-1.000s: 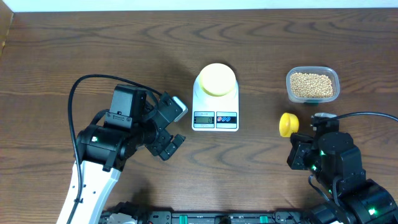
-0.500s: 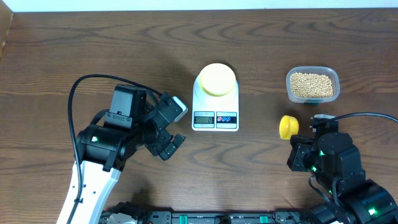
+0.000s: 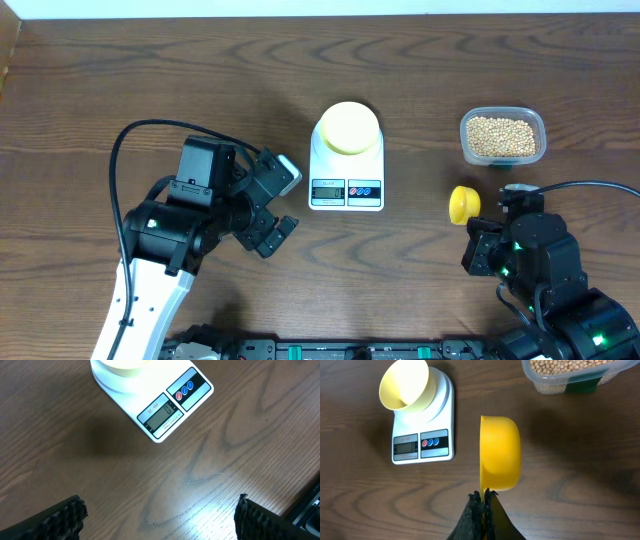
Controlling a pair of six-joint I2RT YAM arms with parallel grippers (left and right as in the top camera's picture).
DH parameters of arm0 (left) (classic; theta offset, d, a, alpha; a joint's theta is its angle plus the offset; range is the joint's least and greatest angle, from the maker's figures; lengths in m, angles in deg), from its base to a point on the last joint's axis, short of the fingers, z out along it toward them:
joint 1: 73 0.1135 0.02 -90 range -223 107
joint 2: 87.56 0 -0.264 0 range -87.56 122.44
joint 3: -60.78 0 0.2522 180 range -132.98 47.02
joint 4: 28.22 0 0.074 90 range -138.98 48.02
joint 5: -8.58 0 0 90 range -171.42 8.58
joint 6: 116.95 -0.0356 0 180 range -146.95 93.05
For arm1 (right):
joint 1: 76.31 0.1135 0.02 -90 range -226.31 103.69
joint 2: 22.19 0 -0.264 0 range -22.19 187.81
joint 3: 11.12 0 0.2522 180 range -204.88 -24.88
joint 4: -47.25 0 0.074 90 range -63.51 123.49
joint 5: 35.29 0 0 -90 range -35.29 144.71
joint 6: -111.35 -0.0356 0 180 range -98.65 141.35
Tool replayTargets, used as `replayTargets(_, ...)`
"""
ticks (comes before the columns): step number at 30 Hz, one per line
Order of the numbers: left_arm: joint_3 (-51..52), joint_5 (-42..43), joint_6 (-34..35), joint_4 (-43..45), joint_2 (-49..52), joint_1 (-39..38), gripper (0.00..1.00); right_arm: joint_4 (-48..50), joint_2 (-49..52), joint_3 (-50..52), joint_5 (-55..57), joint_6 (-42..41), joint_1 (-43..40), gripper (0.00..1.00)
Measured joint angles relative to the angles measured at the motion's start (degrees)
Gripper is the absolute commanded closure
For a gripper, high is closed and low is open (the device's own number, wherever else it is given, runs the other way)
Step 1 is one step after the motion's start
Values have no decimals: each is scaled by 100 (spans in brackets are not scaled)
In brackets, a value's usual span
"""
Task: Scoop item into bowl and weigh 50g on scale
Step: 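Move the yellow scoop with the right gripper to the soybean tub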
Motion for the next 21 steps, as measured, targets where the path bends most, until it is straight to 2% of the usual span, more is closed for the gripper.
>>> replayTargets(13,0,66,0,-2,0,0,4,-52,0,0,0,-15,0,99)
replayTargets(21,0,68,0,-2,0,0,3,-57,0,0,4,-330,0,99)
